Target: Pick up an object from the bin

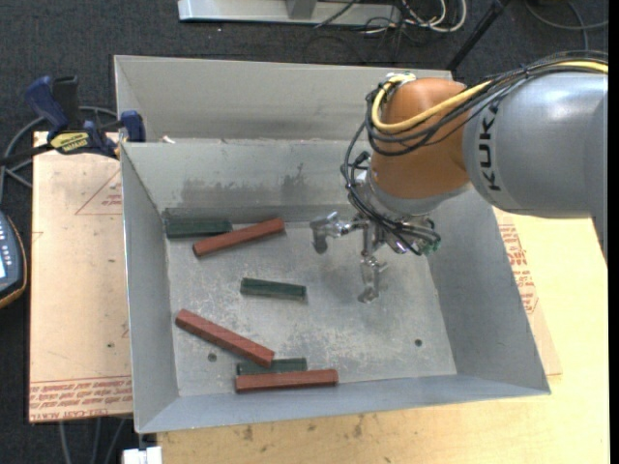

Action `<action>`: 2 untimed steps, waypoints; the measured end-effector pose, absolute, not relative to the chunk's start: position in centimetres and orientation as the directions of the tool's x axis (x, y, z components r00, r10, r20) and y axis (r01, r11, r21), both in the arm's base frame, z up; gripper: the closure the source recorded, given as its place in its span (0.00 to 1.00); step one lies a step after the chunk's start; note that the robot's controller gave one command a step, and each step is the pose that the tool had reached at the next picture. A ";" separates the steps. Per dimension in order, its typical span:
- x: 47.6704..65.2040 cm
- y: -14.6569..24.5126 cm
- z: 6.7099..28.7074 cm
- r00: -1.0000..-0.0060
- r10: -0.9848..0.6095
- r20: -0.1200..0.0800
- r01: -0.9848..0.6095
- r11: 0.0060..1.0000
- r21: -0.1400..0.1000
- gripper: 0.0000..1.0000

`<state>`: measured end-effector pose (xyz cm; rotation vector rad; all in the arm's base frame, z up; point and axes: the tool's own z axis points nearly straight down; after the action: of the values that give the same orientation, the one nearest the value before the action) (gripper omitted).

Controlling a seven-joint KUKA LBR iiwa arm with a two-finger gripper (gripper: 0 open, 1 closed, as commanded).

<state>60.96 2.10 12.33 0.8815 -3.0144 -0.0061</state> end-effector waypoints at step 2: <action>62.1 8.9 7.1 -0.826 -0.563 -0.003 -0.563 0.826 0.000 1.00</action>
Offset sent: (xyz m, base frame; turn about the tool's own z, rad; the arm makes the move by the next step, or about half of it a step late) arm 0.0107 0.0664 -0.0533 -0.0287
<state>62.11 8.87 7.06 0.9265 -3.0050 -0.0022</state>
